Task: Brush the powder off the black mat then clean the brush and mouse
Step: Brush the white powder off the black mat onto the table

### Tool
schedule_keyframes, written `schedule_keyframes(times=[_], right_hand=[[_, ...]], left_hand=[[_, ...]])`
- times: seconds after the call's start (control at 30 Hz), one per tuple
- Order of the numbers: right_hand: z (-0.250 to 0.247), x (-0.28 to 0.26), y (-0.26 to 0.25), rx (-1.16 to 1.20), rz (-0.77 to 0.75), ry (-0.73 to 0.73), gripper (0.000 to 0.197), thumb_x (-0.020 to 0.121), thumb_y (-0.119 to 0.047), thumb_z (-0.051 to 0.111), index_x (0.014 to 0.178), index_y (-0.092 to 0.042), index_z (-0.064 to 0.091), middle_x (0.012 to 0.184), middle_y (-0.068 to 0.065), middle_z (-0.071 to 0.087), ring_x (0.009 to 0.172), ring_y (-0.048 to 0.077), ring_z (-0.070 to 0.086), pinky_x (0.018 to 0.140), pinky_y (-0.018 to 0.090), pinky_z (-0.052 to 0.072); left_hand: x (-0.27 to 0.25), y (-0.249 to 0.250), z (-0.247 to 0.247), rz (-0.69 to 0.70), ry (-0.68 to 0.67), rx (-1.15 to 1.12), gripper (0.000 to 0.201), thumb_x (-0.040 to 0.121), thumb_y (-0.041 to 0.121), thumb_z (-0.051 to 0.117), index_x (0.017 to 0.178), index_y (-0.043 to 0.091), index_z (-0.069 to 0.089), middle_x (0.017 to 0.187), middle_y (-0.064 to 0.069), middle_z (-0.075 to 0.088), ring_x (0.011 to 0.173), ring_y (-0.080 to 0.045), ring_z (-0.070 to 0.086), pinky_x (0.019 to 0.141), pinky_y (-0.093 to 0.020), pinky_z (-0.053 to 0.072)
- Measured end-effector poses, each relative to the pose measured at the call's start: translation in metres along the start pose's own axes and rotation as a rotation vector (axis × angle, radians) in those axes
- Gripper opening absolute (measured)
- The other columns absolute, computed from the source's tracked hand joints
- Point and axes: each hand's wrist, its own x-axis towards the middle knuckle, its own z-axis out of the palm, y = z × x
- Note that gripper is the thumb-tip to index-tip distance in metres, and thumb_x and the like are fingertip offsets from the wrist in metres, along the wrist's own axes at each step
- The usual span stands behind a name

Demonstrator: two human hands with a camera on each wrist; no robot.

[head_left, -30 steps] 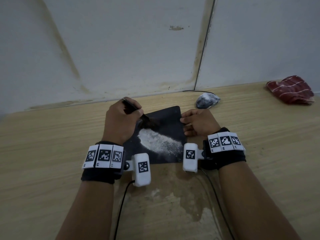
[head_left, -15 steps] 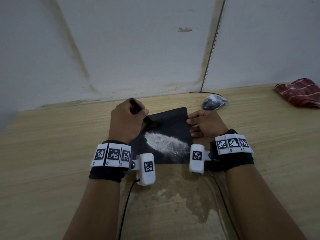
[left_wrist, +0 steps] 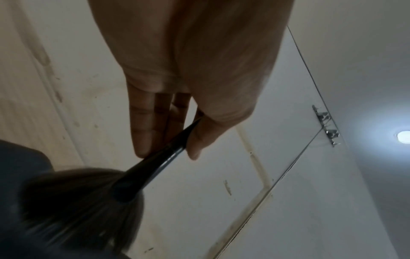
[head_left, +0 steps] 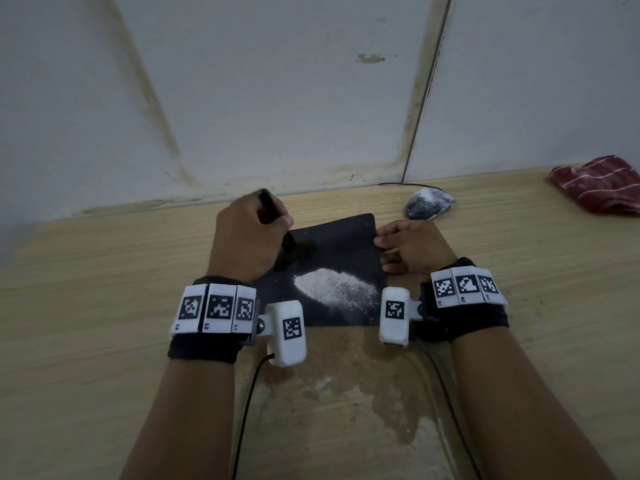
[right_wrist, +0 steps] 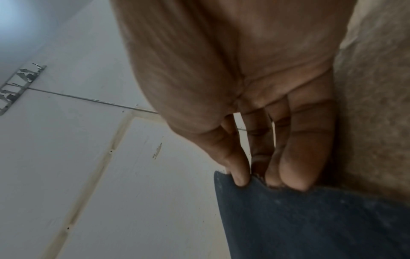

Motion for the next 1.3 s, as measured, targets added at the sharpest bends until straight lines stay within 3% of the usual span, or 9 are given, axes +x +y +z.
schedule_keyframes(times=[0.13,0.37,0.53,0.7,0.9,0.97,1.1,1.2,1.3], right_hand=[[0.001,-0.001,-0.003,0.001,-0.003,-0.013,0.013,0.091,-0.002,0.067,0.082,-0.011,0.064,0.064,0.005,0.062,0.046,0.017,0.057,0.047,0.027,0.053],[0.004,-0.001,-0.008,0.012,-0.011,-0.034,0.015,0.091,0.000,0.066,0.081,-0.011,0.063,0.065,0.006,0.060,0.042,0.016,0.057,0.044,0.026,0.052],[0.007,-0.001,-0.009,0.006,-0.014,-0.032,0.014,0.091,-0.001,0.066,0.082,-0.011,0.063,0.066,0.006,0.060,0.043,0.015,0.056,0.044,0.026,0.052],[0.007,-0.003,-0.008,0.016,-0.023,-0.030,0.015,0.091,0.000,0.066,0.081,-0.011,0.062,0.065,0.006,0.059,0.042,0.015,0.056,0.044,0.025,0.052],[0.009,-0.003,-0.014,0.009,-0.026,-0.050,0.015,0.092,0.000,0.065,0.082,-0.010,0.063,0.064,0.006,0.060,0.042,0.014,0.056,0.044,0.025,0.052],[0.010,-0.003,-0.014,0.008,-0.028,-0.042,0.015,0.092,0.000,0.065,0.082,-0.010,0.063,0.064,0.005,0.060,0.043,0.015,0.056,0.045,0.026,0.052],[0.011,-0.004,-0.012,0.015,-0.025,-0.044,0.015,0.091,0.000,0.066,0.081,-0.010,0.063,0.059,0.004,0.060,0.044,0.017,0.055,0.044,0.026,0.052],[0.010,-0.003,-0.013,0.027,-0.026,-0.053,0.014,0.091,0.001,0.066,0.081,-0.009,0.063,0.058,0.004,0.059,0.045,0.018,0.055,0.045,0.025,0.052],[0.010,-0.003,-0.016,0.031,-0.025,-0.056,0.015,0.092,0.001,0.065,0.081,-0.009,0.063,0.058,0.004,0.059,0.046,0.019,0.054,0.044,0.026,0.051]], left_hand=[[-0.004,0.005,0.004,-0.013,-0.165,0.011,0.009,0.083,0.021,0.074,0.076,0.022,0.068,0.079,0.011,0.068,0.075,0.001,0.060,0.064,-0.012,0.040],[0.000,0.006,-0.011,-0.017,0.027,-0.074,0.011,0.081,0.023,0.076,0.074,0.022,0.067,0.076,0.007,0.070,0.080,-0.013,0.068,0.079,-0.037,0.058],[-0.003,0.001,-0.010,-0.077,-0.028,0.054,0.011,0.084,0.026,0.074,0.078,0.021,0.067,0.079,0.008,0.067,0.078,-0.007,0.064,0.065,-0.019,0.046],[-0.007,0.014,-0.007,-0.018,-0.102,0.000,0.012,0.083,0.025,0.076,0.076,0.019,0.068,0.076,0.006,0.067,0.070,-0.006,0.061,0.063,-0.020,0.045],[-0.003,0.015,-0.020,0.013,0.136,-0.025,0.007,0.083,0.023,0.073,0.080,0.021,0.068,0.077,0.012,0.067,0.078,-0.002,0.063,0.070,-0.016,0.046],[-0.003,0.011,-0.018,0.000,0.089,0.062,0.006,0.084,0.023,0.072,0.080,0.021,0.068,0.079,0.013,0.066,0.080,-0.002,0.062,0.066,-0.012,0.041],[-0.008,0.010,-0.009,-0.013,-0.186,0.166,0.007,0.084,0.024,0.074,0.079,0.024,0.069,0.079,0.010,0.068,0.074,0.000,0.060,0.056,-0.007,0.038],[-0.007,0.015,-0.011,0.006,-0.223,0.084,0.008,0.082,0.024,0.076,0.077,0.024,0.070,0.076,0.009,0.069,0.075,-0.009,0.066,0.065,-0.019,0.047],[-0.004,0.015,-0.018,0.011,-0.122,-0.025,0.010,0.079,0.021,0.077,0.074,0.024,0.070,0.074,0.010,0.070,0.077,-0.013,0.069,0.075,-0.036,0.059]])
